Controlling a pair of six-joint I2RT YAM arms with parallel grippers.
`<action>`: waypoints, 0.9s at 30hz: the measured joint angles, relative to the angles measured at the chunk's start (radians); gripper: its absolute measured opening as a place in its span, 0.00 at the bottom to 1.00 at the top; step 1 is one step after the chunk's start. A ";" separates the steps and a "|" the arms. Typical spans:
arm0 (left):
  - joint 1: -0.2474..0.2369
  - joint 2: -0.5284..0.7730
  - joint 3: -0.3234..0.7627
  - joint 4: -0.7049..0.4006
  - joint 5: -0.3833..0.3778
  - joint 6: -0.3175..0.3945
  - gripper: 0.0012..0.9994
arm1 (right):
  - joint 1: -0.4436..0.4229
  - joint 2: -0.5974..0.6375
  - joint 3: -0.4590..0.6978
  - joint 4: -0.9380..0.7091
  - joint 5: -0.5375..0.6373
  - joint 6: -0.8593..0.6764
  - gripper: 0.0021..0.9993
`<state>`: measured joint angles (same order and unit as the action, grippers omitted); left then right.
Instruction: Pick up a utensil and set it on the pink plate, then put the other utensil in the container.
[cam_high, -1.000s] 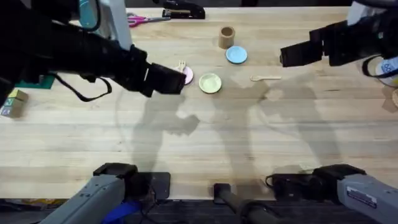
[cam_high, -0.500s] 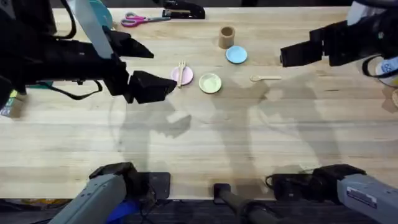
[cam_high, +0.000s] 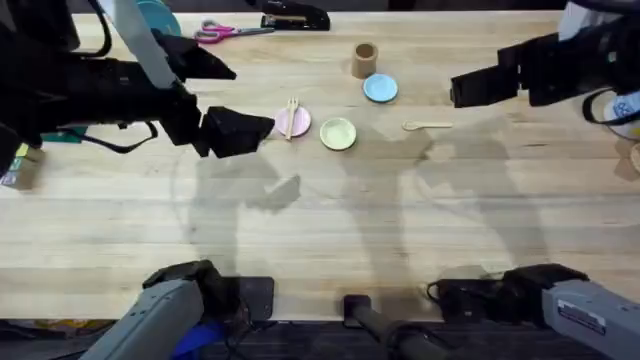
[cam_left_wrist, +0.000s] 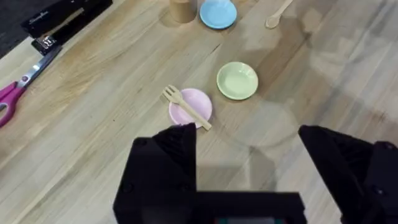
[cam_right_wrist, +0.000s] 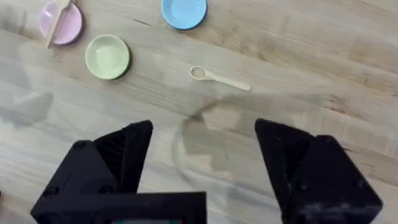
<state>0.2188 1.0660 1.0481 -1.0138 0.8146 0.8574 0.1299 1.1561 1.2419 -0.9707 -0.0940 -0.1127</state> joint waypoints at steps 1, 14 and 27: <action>0.000 0.000 0.000 0.000 -0.003 0.000 1.00 | 0.000 0.000 0.000 0.000 0.000 0.000 1.00; 0.000 0.000 0.000 0.000 -0.019 0.000 1.00 | 0.000 0.000 0.000 0.004 0.011 -0.167 1.00; 0.000 0.000 0.000 0.000 -0.020 0.000 1.00 | 0.000 0.261 0.184 -0.063 0.124 -0.372 1.00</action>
<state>0.2188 1.0657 1.0481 -1.0134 0.7944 0.8574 0.1299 1.4168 1.4256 -1.0338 0.0304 -0.4852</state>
